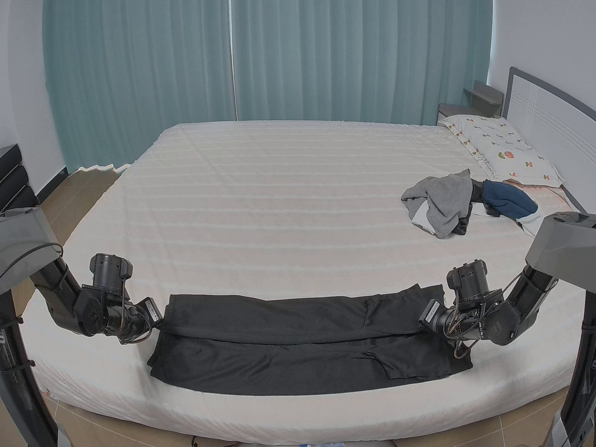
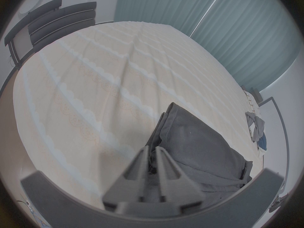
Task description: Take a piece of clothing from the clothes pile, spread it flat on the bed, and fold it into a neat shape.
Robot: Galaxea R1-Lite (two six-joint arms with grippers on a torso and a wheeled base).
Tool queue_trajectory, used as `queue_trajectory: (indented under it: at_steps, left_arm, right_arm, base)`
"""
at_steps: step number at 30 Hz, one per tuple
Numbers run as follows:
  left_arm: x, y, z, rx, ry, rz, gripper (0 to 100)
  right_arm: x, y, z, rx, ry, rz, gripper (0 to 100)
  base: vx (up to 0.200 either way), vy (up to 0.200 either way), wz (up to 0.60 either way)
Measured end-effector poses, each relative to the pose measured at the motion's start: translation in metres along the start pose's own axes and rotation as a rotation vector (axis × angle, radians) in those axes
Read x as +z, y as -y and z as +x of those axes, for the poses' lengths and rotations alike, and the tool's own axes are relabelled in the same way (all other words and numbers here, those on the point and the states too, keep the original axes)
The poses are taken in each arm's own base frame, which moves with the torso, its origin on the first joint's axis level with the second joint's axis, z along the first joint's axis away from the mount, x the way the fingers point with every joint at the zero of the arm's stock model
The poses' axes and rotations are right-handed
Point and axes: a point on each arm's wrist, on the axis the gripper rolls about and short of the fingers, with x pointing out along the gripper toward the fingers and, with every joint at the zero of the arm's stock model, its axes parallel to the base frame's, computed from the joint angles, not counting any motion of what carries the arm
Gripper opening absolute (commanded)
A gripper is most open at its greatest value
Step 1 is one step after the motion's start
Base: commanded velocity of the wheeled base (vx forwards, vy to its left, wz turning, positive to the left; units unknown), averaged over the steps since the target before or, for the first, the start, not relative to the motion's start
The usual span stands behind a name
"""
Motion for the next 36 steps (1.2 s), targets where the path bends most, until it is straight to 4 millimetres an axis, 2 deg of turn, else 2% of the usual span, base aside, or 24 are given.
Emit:
queue_trajectory:
  at_steps: [6,15,20,25,26,31,36]
  left_arm:
    - [0.000,0.001,-0.001,-0.003,0.004,0.000,100]
    - [0.023,0.012,0.000,-0.056,0.074,-0.034,100]
    - [0.040,0.025,0.016,-0.094,0.107,-0.094,100]
    - [0.046,0.032,0.038,-0.110,0.103,-0.111,100]
    - [0.047,0.033,0.042,-0.111,0.102,-0.111,0]
    - [0.048,0.037,0.057,-0.117,0.100,-0.108,0]
    - [0.046,0.035,0.066,-0.102,0.092,-0.108,0]
  right_arm:
    - [0.003,-0.003,-0.004,0.014,0.011,0.004,100]
    - [0.033,-0.005,-0.027,0.108,0.051,0.053,100]
    - [0.053,-0.002,-0.030,0.154,0.059,0.078,100]
    - [0.074,0.004,-0.020,0.188,0.064,0.105,100]
    - [0.078,0.006,-0.017,0.193,0.065,0.111,100]
    - [0.094,0.016,-0.004,0.198,0.069,0.142,100]
    - [0.095,0.026,0.005,0.192,0.044,0.159,100]
  base:
    - [0.000,0.000,0.00]
    - [0.000,0.000,0.00]
    - [0.000,0.000,0.00]
    - [0.000,0.000,0.00]
    - [0.000,0.000,0.00]
    - [0.000,0.000,0.00]
    - [0.000,0.000,0.00]
